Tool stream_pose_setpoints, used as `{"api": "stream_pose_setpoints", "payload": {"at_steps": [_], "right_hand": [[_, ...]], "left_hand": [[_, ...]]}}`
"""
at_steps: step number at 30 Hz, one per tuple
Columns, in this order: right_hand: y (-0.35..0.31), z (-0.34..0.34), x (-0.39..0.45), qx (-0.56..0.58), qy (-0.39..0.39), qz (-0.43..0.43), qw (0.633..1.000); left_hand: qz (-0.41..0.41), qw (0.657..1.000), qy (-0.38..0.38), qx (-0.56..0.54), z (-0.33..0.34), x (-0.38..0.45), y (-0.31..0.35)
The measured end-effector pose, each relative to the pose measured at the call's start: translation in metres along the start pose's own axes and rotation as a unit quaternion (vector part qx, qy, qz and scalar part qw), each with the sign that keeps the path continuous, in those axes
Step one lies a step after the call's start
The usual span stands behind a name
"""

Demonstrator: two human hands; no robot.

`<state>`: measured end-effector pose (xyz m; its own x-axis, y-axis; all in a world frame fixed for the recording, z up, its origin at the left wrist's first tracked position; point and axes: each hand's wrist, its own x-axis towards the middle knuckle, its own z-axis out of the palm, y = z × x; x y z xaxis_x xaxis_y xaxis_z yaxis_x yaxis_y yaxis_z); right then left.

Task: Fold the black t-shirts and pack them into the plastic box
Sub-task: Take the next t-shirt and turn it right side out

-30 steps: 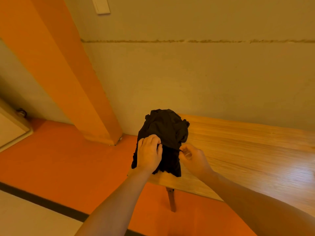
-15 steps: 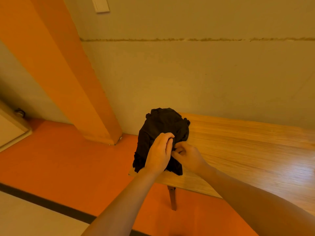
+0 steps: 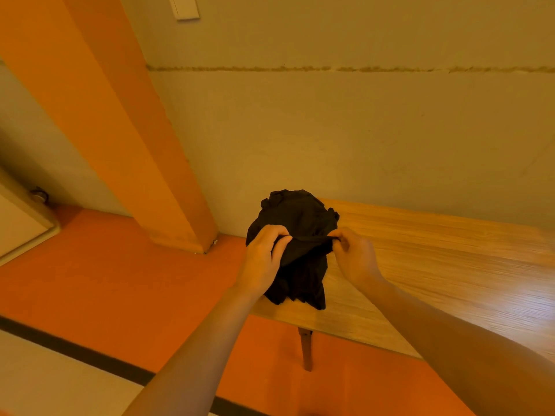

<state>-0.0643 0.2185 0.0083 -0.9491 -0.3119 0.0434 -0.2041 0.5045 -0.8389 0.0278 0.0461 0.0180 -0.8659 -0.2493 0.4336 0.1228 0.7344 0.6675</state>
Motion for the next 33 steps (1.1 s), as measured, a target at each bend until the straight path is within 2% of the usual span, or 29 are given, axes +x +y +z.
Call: {"api": "stream_pose_setpoints", "payload": {"at_steps": [7, 13, 15, 17, 20, 24, 28, 30, 33], "right_hand": [[-0.021, -0.011, 0.012, 0.135, -0.02, 0.034, 0.99], [-0.032, -0.025, 0.013, 0.106, -0.069, -0.026, 0.992], [-0.032, -0.031, 0.016, 0.072, -0.093, -0.041, 0.992], [-0.03, -0.038, 0.018, 0.006, -0.109, -0.067, 0.992], [-0.027, -0.042, 0.02, -0.054, -0.083, -0.077, 0.992], [-0.028, -0.041, 0.024, -0.066, 0.003, -0.075, 0.995], [-0.029, -0.045, 0.031, -0.054, 0.029, -0.034, 0.998], [-0.028, -0.047, 0.034, -0.016, 0.033, -0.006, 0.999], [-0.035, -0.047, 0.035, 0.13, 0.025, 0.038, 0.99]], "left_hand": [[-0.013, 0.996, 0.083, 0.025, -0.018, 0.022, 0.008], [-0.015, 0.997, 0.069, 0.011, -0.033, 0.034, 0.007], [-0.008, 1.0, 0.03, 0.003, -0.039, 0.034, 0.001], [0.02, 0.999, 0.026, 0.035, -0.044, 0.034, -0.004], [0.037, 0.996, 0.066, 0.05, -0.047, 0.034, -0.004], [0.037, 0.995, 0.09, 0.037, -0.046, 0.033, 0.007], [0.009, 0.992, 0.124, 0.031, -0.052, 0.033, 0.013], [-0.027, 0.99, 0.134, 0.047, -0.055, 0.033, 0.009], [-0.113, 0.981, 0.139, 0.076, -0.059, 0.033, 0.001]]}}
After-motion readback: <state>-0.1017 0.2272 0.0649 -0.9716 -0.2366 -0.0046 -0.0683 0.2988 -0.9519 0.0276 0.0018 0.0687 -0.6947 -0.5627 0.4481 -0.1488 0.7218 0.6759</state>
